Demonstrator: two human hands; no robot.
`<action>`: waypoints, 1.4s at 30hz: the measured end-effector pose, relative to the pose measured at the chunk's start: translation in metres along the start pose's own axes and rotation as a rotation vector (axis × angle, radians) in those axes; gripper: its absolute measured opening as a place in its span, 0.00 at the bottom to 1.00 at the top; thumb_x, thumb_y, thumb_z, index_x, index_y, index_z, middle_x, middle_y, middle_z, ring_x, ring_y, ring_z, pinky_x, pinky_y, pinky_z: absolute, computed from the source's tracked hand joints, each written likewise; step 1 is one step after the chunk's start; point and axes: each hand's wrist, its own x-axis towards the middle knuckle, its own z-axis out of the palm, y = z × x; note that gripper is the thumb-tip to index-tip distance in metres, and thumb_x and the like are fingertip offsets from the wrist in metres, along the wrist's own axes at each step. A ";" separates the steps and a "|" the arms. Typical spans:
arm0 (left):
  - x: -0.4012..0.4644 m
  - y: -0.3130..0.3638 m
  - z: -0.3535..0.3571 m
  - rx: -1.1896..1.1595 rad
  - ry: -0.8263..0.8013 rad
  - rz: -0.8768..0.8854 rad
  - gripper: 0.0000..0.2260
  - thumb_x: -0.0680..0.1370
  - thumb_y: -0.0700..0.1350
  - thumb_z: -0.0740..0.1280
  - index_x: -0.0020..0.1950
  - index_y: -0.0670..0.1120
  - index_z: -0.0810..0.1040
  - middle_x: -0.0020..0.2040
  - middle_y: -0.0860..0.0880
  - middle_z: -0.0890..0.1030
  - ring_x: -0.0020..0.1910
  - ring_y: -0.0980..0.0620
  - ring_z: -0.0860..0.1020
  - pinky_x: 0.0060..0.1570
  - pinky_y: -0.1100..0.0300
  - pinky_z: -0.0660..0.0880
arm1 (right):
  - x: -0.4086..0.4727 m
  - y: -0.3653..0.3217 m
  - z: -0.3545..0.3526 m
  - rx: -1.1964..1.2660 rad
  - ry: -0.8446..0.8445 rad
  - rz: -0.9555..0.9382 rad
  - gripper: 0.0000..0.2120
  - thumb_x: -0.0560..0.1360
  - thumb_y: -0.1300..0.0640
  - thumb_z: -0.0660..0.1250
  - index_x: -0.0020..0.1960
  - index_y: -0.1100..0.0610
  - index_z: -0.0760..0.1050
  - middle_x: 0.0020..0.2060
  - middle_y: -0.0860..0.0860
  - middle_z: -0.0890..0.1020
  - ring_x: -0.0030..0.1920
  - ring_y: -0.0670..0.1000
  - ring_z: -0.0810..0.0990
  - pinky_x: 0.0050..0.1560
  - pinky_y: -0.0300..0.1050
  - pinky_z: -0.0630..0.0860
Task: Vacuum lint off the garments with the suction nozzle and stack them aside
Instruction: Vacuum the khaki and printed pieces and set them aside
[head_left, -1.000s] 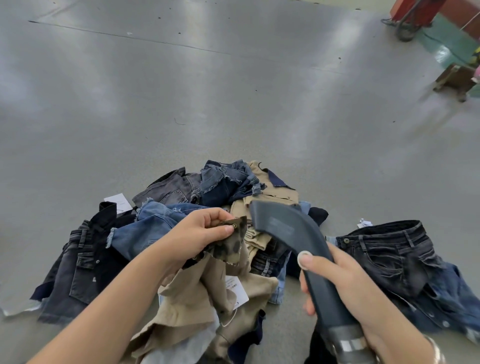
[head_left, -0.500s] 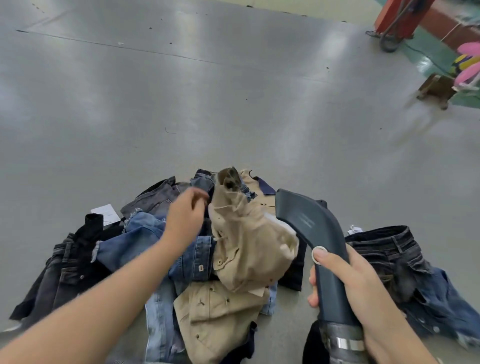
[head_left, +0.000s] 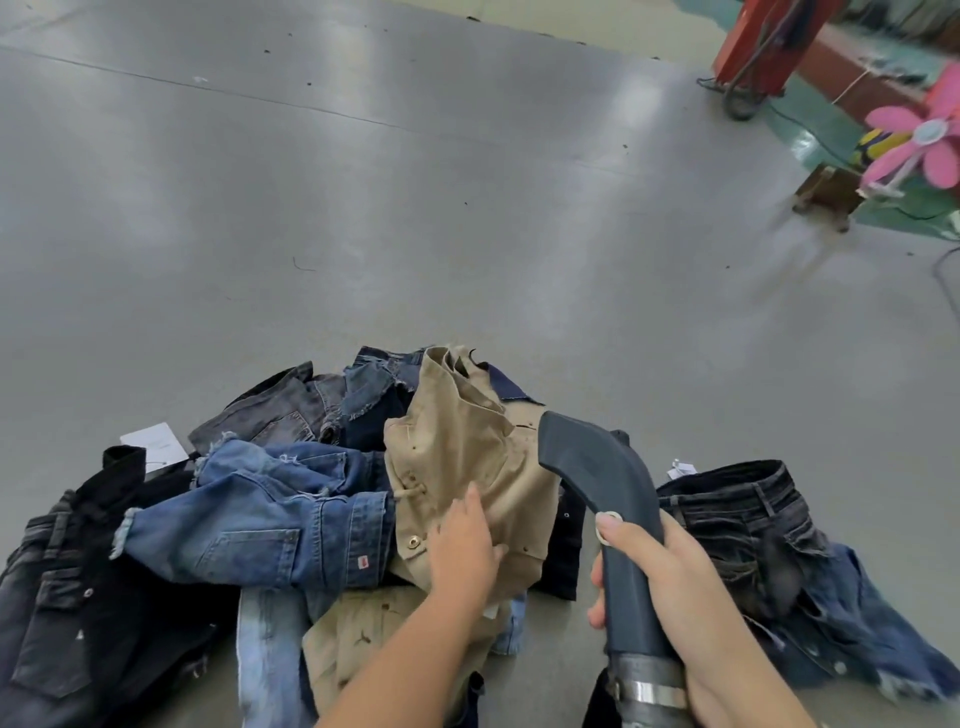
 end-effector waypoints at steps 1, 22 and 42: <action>0.008 0.000 -0.004 -0.053 0.047 -0.008 0.22 0.78 0.50 0.66 0.70 0.49 0.65 0.64 0.50 0.75 0.63 0.49 0.73 0.60 0.55 0.68 | 0.003 0.000 0.001 0.002 0.001 0.007 0.08 0.75 0.54 0.67 0.46 0.59 0.72 0.28 0.57 0.78 0.25 0.57 0.77 0.25 0.44 0.73; 0.019 -0.168 -0.106 -0.426 0.479 -0.231 0.25 0.73 0.34 0.68 0.69 0.37 0.69 0.68 0.37 0.71 0.68 0.38 0.68 0.68 0.43 0.64 | -0.010 0.000 0.028 -0.078 -0.143 -0.009 0.07 0.76 0.56 0.66 0.52 0.56 0.73 0.26 0.55 0.77 0.25 0.59 0.75 0.25 0.42 0.73; -0.016 -0.097 -0.215 -1.343 -0.135 -0.284 0.21 0.68 0.58 0.71 0.51 0.43 0.81 0.47 0.42 0.85 0.44 0.43 0.84 0.41 0.53 0.80 | -0.033 -0.005 0.035 0.107 -0.392 0.007 0.17 0.67 0.52 0.72 0.54 0.52 0.75 0.29 0.60 0.77 0.24 0.58 0.75 0.25 0.44 0.73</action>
